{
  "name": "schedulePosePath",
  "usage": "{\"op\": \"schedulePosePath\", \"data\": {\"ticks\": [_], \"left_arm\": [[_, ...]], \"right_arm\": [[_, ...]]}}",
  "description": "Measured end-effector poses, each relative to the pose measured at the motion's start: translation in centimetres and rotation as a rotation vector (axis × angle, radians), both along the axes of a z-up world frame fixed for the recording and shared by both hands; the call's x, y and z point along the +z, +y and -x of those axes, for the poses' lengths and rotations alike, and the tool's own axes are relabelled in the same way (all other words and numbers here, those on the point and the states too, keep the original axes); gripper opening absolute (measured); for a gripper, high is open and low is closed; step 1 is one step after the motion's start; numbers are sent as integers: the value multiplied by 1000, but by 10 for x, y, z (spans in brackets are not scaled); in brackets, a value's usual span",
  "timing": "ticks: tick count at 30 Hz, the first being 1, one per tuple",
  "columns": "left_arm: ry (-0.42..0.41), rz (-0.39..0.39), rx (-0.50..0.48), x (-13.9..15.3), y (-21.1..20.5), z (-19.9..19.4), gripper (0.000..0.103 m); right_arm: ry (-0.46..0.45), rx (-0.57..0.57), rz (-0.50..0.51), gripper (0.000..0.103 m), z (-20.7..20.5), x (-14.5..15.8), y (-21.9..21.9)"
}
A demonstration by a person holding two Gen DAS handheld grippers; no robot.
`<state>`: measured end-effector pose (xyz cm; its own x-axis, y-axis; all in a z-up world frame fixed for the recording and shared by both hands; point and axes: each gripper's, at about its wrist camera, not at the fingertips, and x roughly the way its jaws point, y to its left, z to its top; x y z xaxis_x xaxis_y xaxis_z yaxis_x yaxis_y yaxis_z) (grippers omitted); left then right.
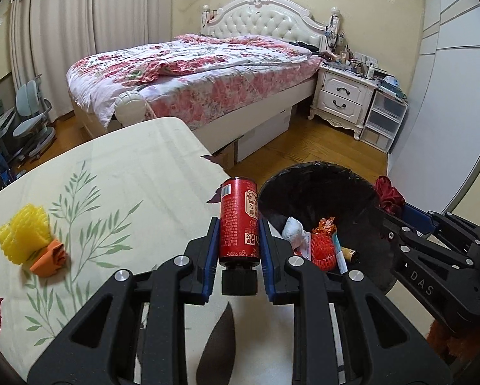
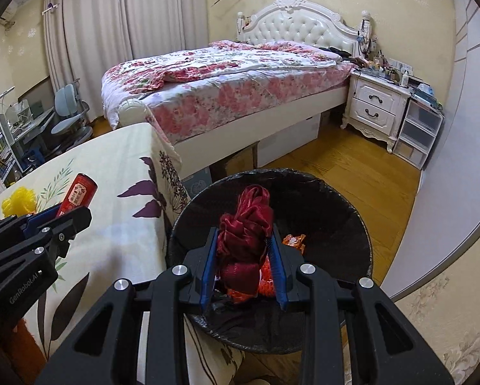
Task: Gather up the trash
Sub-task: 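Carry the red can and dark red cloth over the trash bin with both tools, then open both tools to drop the can and cloth into the bin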
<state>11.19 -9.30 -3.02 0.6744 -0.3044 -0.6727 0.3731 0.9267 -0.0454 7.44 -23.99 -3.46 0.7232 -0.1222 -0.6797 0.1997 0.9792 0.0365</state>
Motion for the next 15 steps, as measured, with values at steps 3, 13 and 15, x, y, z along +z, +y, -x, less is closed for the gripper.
{"op": "schedulePosePath", "data": {"ticks": [3, 13, 15], "left_arm": [[-1, -9, -21, -2, -15, -6, 23], [19, -38, -67, -15, -50, -23, 23], [21, -40, -71, -17, -54, -25, 23]], "right_arm": [[6, -28, -2, 31, -4, -5, -9], [15, -80, -17, 31, -12, -12, -32], [15, -87, -19, 31, -13, -12, -35]]}}
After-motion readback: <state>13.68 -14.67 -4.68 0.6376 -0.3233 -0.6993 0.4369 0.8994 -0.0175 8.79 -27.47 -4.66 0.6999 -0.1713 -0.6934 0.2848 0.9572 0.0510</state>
